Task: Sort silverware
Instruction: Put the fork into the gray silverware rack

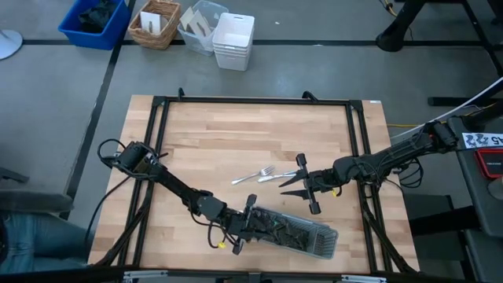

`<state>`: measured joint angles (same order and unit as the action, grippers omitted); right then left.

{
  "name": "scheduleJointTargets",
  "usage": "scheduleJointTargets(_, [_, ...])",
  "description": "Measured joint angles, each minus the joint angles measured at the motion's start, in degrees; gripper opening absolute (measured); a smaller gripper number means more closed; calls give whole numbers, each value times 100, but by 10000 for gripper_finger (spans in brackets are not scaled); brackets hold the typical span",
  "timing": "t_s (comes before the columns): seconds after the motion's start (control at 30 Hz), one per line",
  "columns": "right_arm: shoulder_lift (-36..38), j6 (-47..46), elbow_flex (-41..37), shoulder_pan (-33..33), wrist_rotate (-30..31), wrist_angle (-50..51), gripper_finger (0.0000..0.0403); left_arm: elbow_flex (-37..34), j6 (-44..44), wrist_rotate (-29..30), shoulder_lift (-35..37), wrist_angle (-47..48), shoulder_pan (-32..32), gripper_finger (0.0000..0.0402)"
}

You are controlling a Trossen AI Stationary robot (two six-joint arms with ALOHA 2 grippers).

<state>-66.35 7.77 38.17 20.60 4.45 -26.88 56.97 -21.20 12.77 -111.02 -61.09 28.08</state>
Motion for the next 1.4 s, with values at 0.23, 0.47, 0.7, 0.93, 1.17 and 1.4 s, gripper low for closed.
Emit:
scheduleJointTargets(0.23, [2, 0, 0, 0, 0, 23, 97, 0, 1226, 31, 20, -282, -4, 57])
scheduleJointTargets(0.47, [2, 0, 2, 0, 1, 186, 97, 0, 1907, -12, 31, 61, 4, 55])
scheduleJointTargets(0.7, [2, -1, 2, 2, 2, 194, 97, 0, 1649, -6, 28, -2, 2, 82])
scheduleJointTargets(0.93, [20, 0, 2, 2, 2, 197, 97, -31, 1572, 1, 342, 37, 4, 103])
scheduleJointTargets(1.17, [24, 0, 2, 2, 2, 210, 97, -42, 1538, -4, 1466, 1971, 7, 104])
scheduleJointTargets(1.4, [56, 42, 2, 2, 155, 51, 97, -42, 2194, 549, 2695, 4120, -34, 104])
